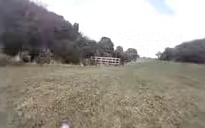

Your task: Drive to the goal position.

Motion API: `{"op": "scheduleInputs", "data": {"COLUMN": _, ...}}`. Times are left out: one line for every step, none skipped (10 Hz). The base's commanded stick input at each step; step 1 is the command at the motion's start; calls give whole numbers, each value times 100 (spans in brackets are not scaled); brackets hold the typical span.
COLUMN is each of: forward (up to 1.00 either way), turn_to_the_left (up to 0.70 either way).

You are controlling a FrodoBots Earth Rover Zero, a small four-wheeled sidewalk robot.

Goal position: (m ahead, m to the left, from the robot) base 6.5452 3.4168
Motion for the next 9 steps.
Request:
{"op": "scheduleInputs", "data": {"forward": 100, "turn_to_the_left": -40}}
{"op": "scheduleInputs", "data": {"forward": 100, "turn_to_the_left": -40}}
{"op": "scheduleInputs", "data": {"forward": 100, "turn_to_the_left": -40}}
{"op": "scheduleInputs", "data": {"forward": 100, "turn_to_the_left": -40}}
{"op": "scheduleInputs", "data": {"forward": 100, "turn_to_the_left": -16}}
{"op": "scheduleInputs", "data": {"forward": 100, "turn_to_the_left": -4}}
{"op": "scheduleInputs", "data": {"forward": 100, "turn_to_the_left": 0}}
{"op": "scheduleInputs", "data": {"forward": 100, "turn_to_the_left": 0}}
{"op": "scheduleInputs", "data": {"forward": 100, "turn_to_the_left": 0}}
